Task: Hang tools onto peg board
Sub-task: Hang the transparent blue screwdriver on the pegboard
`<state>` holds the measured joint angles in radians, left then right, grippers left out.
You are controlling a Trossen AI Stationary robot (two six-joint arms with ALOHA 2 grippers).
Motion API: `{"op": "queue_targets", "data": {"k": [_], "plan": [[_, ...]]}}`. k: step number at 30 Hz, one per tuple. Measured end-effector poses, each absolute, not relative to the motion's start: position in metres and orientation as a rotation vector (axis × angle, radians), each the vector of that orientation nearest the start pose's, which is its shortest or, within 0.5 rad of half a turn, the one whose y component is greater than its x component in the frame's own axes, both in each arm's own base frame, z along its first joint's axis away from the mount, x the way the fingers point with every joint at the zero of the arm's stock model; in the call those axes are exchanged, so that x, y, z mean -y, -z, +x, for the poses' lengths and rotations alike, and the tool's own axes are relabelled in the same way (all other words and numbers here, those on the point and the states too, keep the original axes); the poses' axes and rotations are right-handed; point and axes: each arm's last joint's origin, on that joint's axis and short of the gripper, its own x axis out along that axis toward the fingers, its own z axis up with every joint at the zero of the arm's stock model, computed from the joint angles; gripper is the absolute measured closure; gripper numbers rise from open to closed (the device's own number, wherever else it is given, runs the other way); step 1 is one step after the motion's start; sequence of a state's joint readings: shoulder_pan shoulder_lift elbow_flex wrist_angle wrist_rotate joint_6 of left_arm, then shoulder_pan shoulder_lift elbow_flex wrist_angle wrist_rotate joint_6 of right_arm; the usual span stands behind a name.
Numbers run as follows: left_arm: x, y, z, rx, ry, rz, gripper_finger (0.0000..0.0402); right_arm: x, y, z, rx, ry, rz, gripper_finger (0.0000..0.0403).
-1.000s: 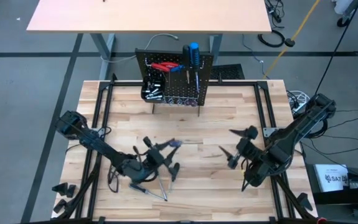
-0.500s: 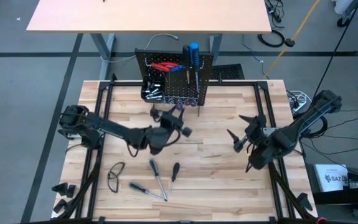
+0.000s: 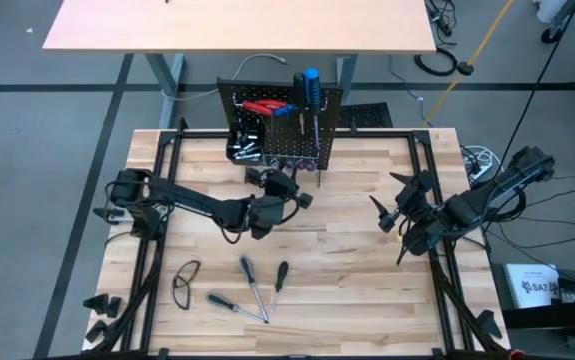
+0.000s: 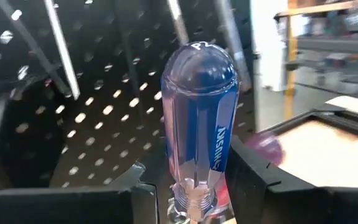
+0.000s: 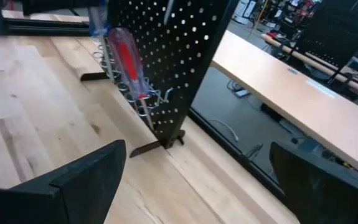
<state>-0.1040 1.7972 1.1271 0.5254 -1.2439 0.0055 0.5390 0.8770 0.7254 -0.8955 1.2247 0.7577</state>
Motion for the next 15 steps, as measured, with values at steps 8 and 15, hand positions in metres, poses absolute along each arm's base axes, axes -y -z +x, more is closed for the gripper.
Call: {"op": "queue_targets", "data": {"k": [8,15], "plan": [[0.0144,-0.2445,0.3901,-0.067,-1.214,0.105,0.0287,-0.0435,-0.2634,0.1333,-0.415,0.805,-0.124,0.0014],[0.0114,-0.2463,0.3902,-0.063,-1.222,0.107,0.0287,-0.0415,-0.2632,0.1333,-0.420,0.818,-0.127,0.0014]]}}
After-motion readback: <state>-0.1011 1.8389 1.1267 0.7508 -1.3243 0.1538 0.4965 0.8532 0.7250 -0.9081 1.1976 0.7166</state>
